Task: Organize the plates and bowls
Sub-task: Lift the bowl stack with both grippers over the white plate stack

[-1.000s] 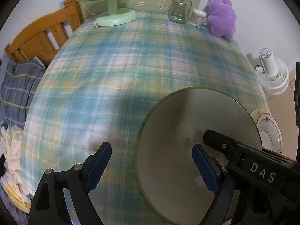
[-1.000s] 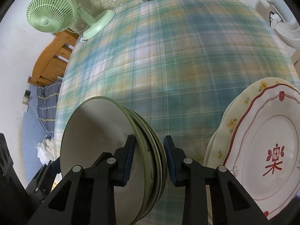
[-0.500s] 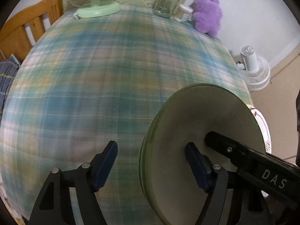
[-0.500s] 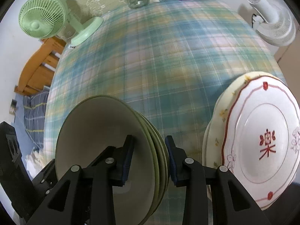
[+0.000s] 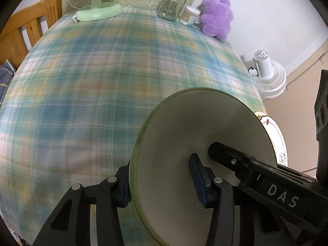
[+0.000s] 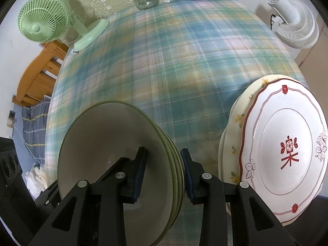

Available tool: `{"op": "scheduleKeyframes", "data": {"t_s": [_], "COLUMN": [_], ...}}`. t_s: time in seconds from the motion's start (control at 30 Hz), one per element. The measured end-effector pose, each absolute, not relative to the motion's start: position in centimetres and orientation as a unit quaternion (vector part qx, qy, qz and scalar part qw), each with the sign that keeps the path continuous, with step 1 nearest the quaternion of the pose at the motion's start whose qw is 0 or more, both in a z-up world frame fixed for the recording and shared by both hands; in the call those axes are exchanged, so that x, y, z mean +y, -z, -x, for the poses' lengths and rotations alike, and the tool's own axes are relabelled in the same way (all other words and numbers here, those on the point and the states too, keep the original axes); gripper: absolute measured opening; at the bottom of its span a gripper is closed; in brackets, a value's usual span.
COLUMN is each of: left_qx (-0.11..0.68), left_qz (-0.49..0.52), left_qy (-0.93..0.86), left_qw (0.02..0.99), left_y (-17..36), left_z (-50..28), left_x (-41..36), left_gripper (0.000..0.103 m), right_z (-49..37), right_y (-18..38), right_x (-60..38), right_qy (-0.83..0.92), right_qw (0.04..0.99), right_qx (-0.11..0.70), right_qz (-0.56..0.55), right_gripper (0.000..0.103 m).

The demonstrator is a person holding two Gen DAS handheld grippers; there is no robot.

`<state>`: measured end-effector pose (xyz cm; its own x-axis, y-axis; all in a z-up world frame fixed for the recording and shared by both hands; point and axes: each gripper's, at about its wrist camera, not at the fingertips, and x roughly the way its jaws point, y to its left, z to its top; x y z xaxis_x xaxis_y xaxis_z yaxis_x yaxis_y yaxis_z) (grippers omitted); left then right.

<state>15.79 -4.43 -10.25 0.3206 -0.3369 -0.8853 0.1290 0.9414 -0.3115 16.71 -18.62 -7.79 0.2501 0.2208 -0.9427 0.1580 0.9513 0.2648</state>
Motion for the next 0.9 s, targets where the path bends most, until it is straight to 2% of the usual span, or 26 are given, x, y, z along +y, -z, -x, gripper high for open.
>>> {"op": "scheduleKeyframes", "data": {"t_s": [0.27, 0.9], "left_qx": [0.572, 0.542], "left_qz": [0.085, 0.040], "left_qy": [0.149, 0.195], "left_qw": [0.802, 0.817], "left_y": [9.5, 5.4], "left_z": [-14.6, -12.0], "left_x": [-3.5, -1.4], "left_gripper": [0.047, 0.047], "right_z": [-15.8, -10.8], "right_y": [7.0, 2.5], "right_x": [-17.7, -15.2], "right_qy": [-0.009, 0.037], "right_qw": [0.773, 0.797], "right_qx": [0.617, 0.571], "right_qz": [-0.150, -0.193], "right_gripper": [0.037, 0.037]}}
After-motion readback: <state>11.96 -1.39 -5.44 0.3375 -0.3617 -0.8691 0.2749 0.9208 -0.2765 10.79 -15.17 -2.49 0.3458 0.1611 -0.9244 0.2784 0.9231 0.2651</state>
